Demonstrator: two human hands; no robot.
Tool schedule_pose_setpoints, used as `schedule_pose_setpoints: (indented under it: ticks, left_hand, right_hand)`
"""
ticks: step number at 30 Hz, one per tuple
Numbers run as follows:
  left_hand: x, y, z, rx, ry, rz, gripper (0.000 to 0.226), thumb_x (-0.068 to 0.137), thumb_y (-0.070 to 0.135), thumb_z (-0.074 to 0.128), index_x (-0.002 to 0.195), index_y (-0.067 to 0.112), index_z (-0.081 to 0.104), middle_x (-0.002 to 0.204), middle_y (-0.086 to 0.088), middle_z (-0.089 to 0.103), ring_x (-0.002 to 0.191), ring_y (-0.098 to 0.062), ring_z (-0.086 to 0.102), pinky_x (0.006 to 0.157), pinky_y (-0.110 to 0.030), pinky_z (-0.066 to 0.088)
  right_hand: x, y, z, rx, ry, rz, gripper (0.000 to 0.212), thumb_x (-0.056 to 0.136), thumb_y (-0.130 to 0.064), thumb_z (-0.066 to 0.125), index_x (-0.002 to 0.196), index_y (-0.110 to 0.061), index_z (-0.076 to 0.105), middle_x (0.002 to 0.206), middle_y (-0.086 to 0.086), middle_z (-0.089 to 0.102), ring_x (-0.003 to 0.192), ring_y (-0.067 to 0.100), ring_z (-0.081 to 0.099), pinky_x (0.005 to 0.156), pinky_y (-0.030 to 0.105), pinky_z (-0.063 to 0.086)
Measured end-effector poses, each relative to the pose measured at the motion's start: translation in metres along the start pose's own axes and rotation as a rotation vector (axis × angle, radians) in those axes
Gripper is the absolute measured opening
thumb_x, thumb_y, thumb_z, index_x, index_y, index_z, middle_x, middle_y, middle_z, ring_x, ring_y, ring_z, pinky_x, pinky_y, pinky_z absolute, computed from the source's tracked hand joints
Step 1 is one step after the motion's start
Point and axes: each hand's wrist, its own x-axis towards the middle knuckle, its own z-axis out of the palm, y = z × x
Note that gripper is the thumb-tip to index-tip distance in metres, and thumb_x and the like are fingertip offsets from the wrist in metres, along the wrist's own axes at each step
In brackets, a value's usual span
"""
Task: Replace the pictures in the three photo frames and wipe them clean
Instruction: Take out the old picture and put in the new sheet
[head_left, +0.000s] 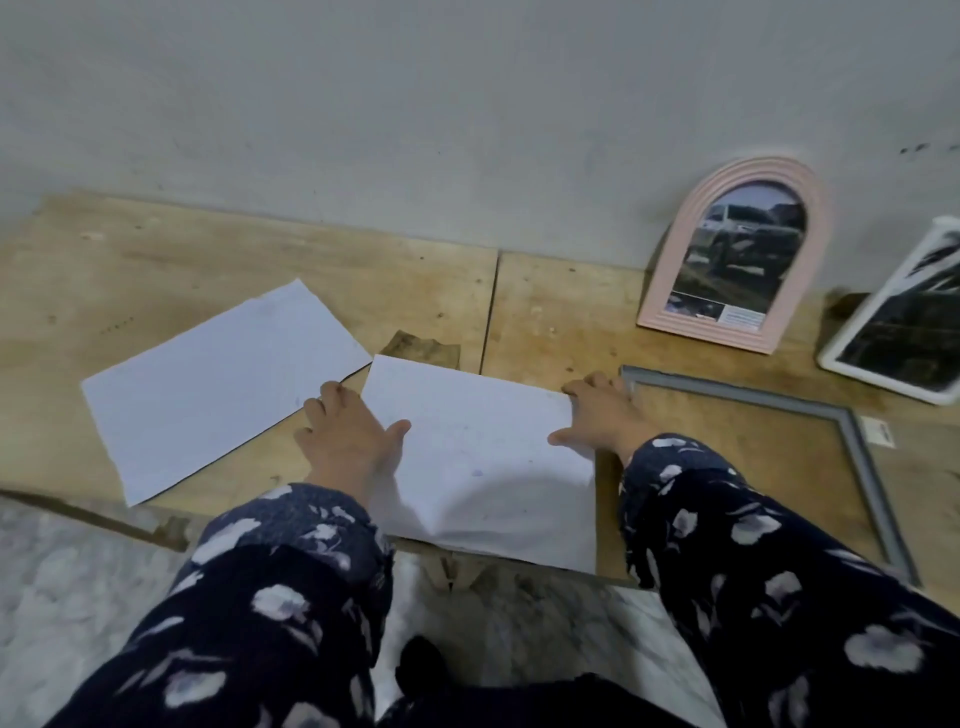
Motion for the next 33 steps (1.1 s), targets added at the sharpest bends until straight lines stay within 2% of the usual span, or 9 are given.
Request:
schedule_pose_setpoints:
  ticks: [5, 8, 10, 14, 17, 21, 25, 28, 33]
  left_hand:
    - [-0.007, -0.002, 0.003, -0.055, 0.014, -0.055, 0.072, 0.086, 0.056, 0.058, 0.136, 0.008, 0.037, 0.137, -0.008, 0.033, 0.127, -0.029, 0.033, 0.096, -0.044, 0.037]
    - [-0.006, -0.005, 0.000, -0.212, 0.140, -0.015, 0.034, 0.097, 0.038, 0.047, 0.117, 0.011, 0.043, 0.099, -0.004, 0.058, 0.099, -0.030, 0.053, 0.088, -0.043, 0.037]
    - [-0.005, -0.006, -0.007, -0.378, 0.188, 0.024, 0.025, 0.102, 0.031, 0.037, 0.114, 0.009, 0.041, 0.078, -0.001, 0.055, 0.078, -0.029, 0.052, 0.077, -0.039, 0.038]
    - [0.008, 0.002, -0.030, -0.691, 0.232, 0.034, 0.027, 0.103, 0.026, 0.037, 0.121, 0.007, 0.040, 0.096, -0.009, 0.055, 0.084, -0.028, 0.049, 0.074, -0.035, 0.037]
    - [0.017, 0.025, -0.047, -0.783, 0.236, 0.097, 0.025, 0.102, 0.025, 0.039, 0.120, 0.007, 0.042, 0.096, -0.007, 0.053, 0.086, -0.028, 0.049, 0.075, -0.034, 0.037]
    - [0.017, 0.069, -0.054, -0.851, 0.193, 0.176, 0.025, 0.102, 0.026, 0.038, 0.119, 0.008, 0.042, 0.097, -0.006, 0.053, 0.086, -0.028, 0.049, 0.075, -0.034, 0.036]
    - [-0.001, 0.119, -0.046, -0.870, 0.147, 0.239, 0.026, 0.103, 0.026, 0.037, 0.120, 0.008, 0.042, 0.097, -0.008, 0.053, 0.085, -0.028, 0.049, 0.073, -0.033, 0.034]
    - [-0.025, 0.158, -0.032, -0.863, 0.101, 0.279, 0.027, 0.104, 0.026, 0.035, 0.123, 0.008, 0.040, 0.099, -0.008, 0.052, 0.084, -0.026, 0.048, 0.070, -0.033, 0.033]
    - [-0.066, 0.216, 0.005, -0.879, 0.076, 0.276, 0.025, 0.103, 0.026, 0.037, 0.120, 0.009, 0.042, 0.098, -0.005, 0.055, 0.081, -0.022, 0.050, 0.070, -0.032, 0.036]
  right_hand:
    - [-0.004, -0.005, 0.009, 0.120, 0.148, -0.019, 0.058, 0.075, -0.042, 0.074, 0.121, -0.024, 0.045, 0.125, 0.001, 0.046, 0.120, 0.026, 0.037, 0.099, 0.040, 0.034]
    - [-0.005, -0.007, 0.010, 0.152, 0.236, -0.010, 0.034, 0.083, -0.031, 0.067, 0.108, -0.024, 0.044, 0.108, 0.003, 0.057, 0.110, 0.027, 0.047, 0.093, 0.038, 0.033]
    - [-0.003, -0.008, 0.006, 0.271, 0.266, 0.014, 0.021, 0.090, -0.026, 0.060, 0.104, -0.026, 0.044, 0.096, 0.002, 0.061, 0.102, 0.028, 0.054, 0.091, 0.037, 0.034]
    - [-0.004, -0.009, -0.023, 0.805, 0.424, 0.079, 0.023, 0.087, -0.018, 0.067, 0.106, -0.019, 0.055, 0.103, -0.002, 0.056, 0.088, 0.014, 0.051, 0.073, 0.025, 0.041]
    - [-0.011, -0.002, -0.051, 1.039, 0.570, 0.092, 0.031, 0.085, -0.013, 0.069, 0.115, -0.015, 0.057, 0.111, -0.005, 0.052, 0.104, 0.011, 0.047, 0.088, 0.023, 0.040]
    - [-0.020, 0.022, -0.074, 1.130, 0.692, 0.155, 0.033, 0.089, -0.007, 0.062, 0.120, -0.018, 0.054, 0.124, 0.000, 0.052, 0.108, 0.013, 0.050, 0.079, 0.015, 0.040]
    - [-0.034, 0.068, -0.087, 1.153, 0.751, 0.226, 0.036, 0.093, -0.002, 0.054, 0.126, -0.015, 0.050, 0.115, -0.001, 0.048, 0.081, 0.004, 0.045, 0.048, -0.003, 0.036]
    - [-0.043, 0.111, -0.088, 1.162, 0.789, 0.285, 0.035, 0.093, 0.000, 0.051, 0.126, -0.014, 0.050, 0.114, 0.002, 0.048, 0.074, 0.003, 0.045, 0.045, -0.003, 0.035]
    - [-0.054, 0.188, -0.082, 1.129, 0.760, 0.352, 0.037, 0.095, -0.002, 0.051, 0.128, -0.017, 0.049, 0.115, -0.001, 0.047, 0.088, 0.010, 0.046, 0.047, -0.001, 0.036]
